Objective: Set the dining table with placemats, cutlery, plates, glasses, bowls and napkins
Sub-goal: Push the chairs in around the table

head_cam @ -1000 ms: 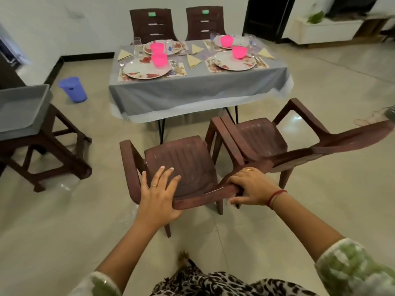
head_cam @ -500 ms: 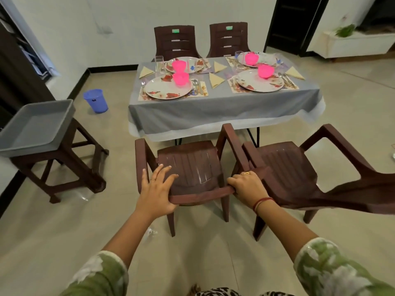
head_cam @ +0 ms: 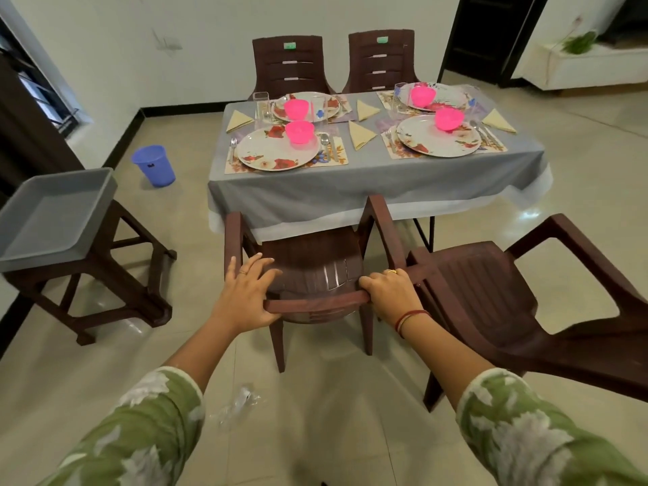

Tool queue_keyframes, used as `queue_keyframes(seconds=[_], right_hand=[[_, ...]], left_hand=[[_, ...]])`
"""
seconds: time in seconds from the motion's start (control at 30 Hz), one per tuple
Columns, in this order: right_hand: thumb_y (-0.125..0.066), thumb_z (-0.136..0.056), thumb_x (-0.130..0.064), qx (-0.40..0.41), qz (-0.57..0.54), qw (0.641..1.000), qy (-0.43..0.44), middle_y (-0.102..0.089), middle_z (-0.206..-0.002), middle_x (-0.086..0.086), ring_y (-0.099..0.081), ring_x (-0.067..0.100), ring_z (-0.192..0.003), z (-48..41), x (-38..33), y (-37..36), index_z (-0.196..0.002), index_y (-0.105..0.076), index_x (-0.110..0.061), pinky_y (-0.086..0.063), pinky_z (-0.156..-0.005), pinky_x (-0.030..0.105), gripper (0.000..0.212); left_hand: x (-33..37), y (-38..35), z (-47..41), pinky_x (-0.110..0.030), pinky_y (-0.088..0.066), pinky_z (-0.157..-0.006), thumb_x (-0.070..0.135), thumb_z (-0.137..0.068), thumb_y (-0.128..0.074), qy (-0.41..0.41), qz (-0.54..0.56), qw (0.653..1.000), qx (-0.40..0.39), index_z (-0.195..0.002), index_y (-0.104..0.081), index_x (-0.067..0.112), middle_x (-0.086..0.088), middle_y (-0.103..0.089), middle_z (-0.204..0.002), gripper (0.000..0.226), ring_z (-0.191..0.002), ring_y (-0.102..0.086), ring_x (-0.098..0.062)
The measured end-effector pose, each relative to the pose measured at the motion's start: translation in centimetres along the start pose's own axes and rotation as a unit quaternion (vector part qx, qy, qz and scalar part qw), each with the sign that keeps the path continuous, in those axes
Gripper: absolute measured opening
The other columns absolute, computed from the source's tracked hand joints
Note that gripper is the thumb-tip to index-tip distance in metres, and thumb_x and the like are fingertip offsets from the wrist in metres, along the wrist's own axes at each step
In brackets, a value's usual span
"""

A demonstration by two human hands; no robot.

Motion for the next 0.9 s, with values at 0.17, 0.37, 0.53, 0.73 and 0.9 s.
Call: queue_keyframes(seconds=[0.17, 0.37, 0.53, 0.73, 0.9], right_hand=[[-0.058, -0.086, -0.023, -0.005, 0.01, 1.0, -0.003, -0.068, -0.086, 0.003, -0.064, 0.029, -0.083, -1.3, -0.3, 0.0, -0.092, -0.062, -0.018, -0.039, -0.073, 0.034, 0.009], [-0.051, -0.093, -0.029, -0.035, 0.039, 0.999, -0.013, -0.064, -0.105, 0.003, -0.059, 0.025, -0.101, -2.3, -0.4, 0.4, -0.107, -0.057, -0.02, -0.038, -0.083, 0.034, 0.018], [-0.062, -0.083, -0.048, -0.029, -0.053, 0.998, -0.01, -0.048, -0.133, 0.004, -0.044, 0.026, -0.124, -0.8, -0.6, 0.4, -0.132, -0.045, -0.024, -0.031, -0.105, 0.041, 0.057], [-0.059, -0.083, -0.05, 0.203, -0.137, 0.968, -0.052, -0.036, -0.142, 0.008, -0.034, 0.028, -0.135, 8.7, 2.9, 4.8, -0.139, -0.036, -0.025, -0.027, -0.111, 0.051, 0.065], [-0.052, -0.087, -0.041, 0.323, -0.101, 0.931, -0.136, -0.035, -0.14, 0.01, -0.035, 0.03, -0.13, 20.5, 11.5, 8.1, -0.135, -0.04, -0.022, -0.033, -0.106, 0.05, 0.054]], left_hand=[[-1.3, -0.3, -1.3, -0.061, -0.016, -0.111, 0.066, -0.065, -0.055, -0.005, 0.009, 1.0, -0.017, -0.121, -0.059, 0.021, -0.003, -0.051, -0.134, 0.072, -0.136, -0.038, -0.028], [-1.9, -0.5, -2.0, -0.057, -0.014, -0.113, 0.067, -0.067, -0.051, -0.008, 0.02, 0.999, -0.032, -0.126, -0.056, 0.02, -0.004, -0.051, -0.135, 0.076, -0.137, -0.037, -0.027], [-1.2, 0.6, -1.1, -0.059, -0.002, -0.113, 0.093, -0.062, -0.034, 0.006, 0.033, 0.999, -0.005, -0.139, -0.044, 0.02, -0.007, -0.038, -0.148, 0.106, -0.145, -0.019, -0.028], [8.3, 3.2, 2.1, -0.055, -0.002, -0.114, 0.083, -0.078, -0.033, 0.045, 0.12, 0.985, 0.119, -0.142, -0.035, 0.018, -0.01, -0.029, -0.151, 0.092, -0.145, -0.014, -0.03], [21.3, 2.2, 3.0, -0.057, -0.012, -0.114, 0.064, -0.09, -0.036, 0.011, 0.184, 0.971, 0.153, -0.141, -0.036, 0.017, -0.008, -0.03, -0.149, 0.069, -0.143, -0.019, -0.031]])
Point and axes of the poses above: each hand's wrist, its own z-axis away from the middle knuckle, its own y-axis out of the back of the hand, x = y × z, the point moved 8 cm from there along -z, towards the middle knuckle
